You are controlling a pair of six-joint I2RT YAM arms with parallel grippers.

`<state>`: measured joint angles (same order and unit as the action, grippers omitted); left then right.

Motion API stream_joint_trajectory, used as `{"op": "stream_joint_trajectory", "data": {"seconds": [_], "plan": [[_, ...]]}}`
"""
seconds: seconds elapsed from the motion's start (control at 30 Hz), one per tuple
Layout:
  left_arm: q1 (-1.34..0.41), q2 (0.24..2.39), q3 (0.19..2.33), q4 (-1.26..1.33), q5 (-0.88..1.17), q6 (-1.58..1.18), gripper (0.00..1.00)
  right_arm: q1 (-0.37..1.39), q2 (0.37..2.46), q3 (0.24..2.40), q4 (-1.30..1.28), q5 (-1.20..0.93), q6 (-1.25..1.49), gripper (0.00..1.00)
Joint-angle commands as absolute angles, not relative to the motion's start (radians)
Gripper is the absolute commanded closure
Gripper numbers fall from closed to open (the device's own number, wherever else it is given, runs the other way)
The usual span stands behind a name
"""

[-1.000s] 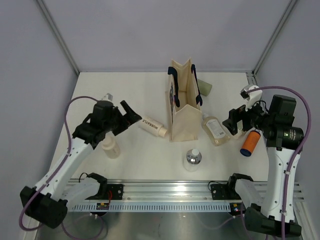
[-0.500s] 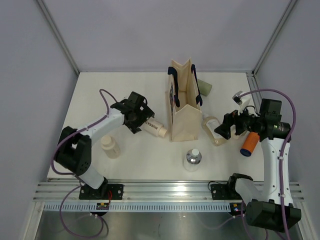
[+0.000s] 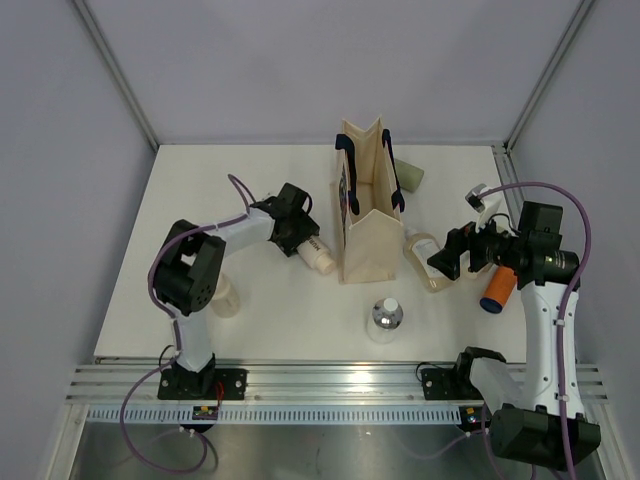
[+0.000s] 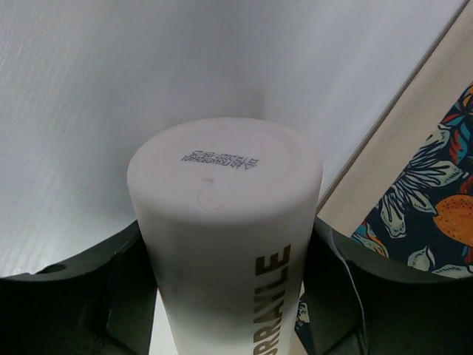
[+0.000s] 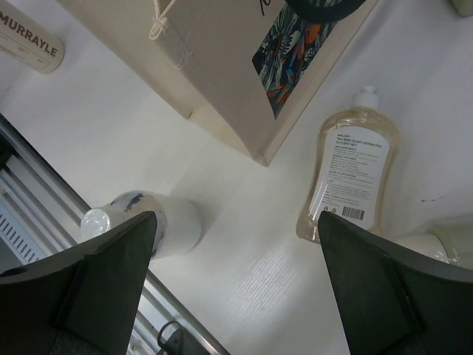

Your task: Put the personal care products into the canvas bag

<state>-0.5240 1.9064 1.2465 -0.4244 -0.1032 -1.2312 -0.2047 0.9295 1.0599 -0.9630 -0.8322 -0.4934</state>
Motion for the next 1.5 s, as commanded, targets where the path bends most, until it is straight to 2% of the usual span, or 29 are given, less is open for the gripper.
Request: {"op": "stream_joint_trajectory", "data": {"seconds": [0.0,0.03,0.07,0.37,0.53,0.7,0.73,0.83,1.03,1.13,1.27,1.37,1.4,1.47], "plan": [[-0.517,1.915,1.187,-0.425,-0.129,-1.151,0.76,-0.204,0.908,1.055,-0.940,-0.854,-0.485,0.01],[-0.512,1.873,1.172,-0.428,-0.123,-1.109,0.94,-0.204,0.908,1.057,-0.942,-0.856,-0.483,0.00],[-0.499,1.844,1.164,-0.425,-0.115,-1.086,1.00,-0.206,0.897,1.057,-0.945,-0.856,-0.483,0.00],[-0.397,1.366,1.114,-0.315,-0.035,-0.887,1.00,-0.218,0.845,1.040,-0.931,-0.857,-0.454,0.00],[-0.387,1.267,1.195,-0.138,0.112,-0.827,1.00,-0.238,0.830,1.038,-0.928,-0.859,-0.445,0.00],[-0.405,1.331,1.373,-0.011,0.253,-0.801,1.00,-0.256,0.825,1.037,-0.922,-0.858,-0.439,0.01],[-0.416,1.362,1.463,-0.012,0.262,-0.787,1.00,-0.261,0.825,1.035,-0.916,-0.859,-0.433,0.01],[-0.477,1.504,1.669,-0.072,0.291,-0.746,1.00,-0.268,0.830,1.031,-0.905,-0.862,-0.422,0.00],[-0.584,1.739,1.954,-0.193,0.268,-0.649,0.97,-0.282,0.831,1.034,-0.907,-0.865,-0.417,0.01],[-0.617,1.838,2.043,-0.253,0.250,-0.591,0.94,-0.284,0.836,1.034,-0.902,-0.859,-0.416,0.00],[-0.655,1.894,2.065,-0.342,0.189,-0.496,0.82,-0.287,0.863,1.029,-0.839,-0.825,-0.342,0.00],[-0.660,1.882,1.990,-0.334,0.163,-0.457,0.66,-0.287,0.925,1.041,-0.752,-0.801,-0.270,0.01],[-0.660,1.870,1.947,-0.328,0.163,-0.446,0.55,-0.287,0.949,1.051,-0.735,-0.805,-0.265,0.00],[-0.660,1.858,1.911,-0.315,0.163,-0.443,0.46,-0.287,1.044,1.100,-0.706,-0.816,-0.282,0.00]]}}
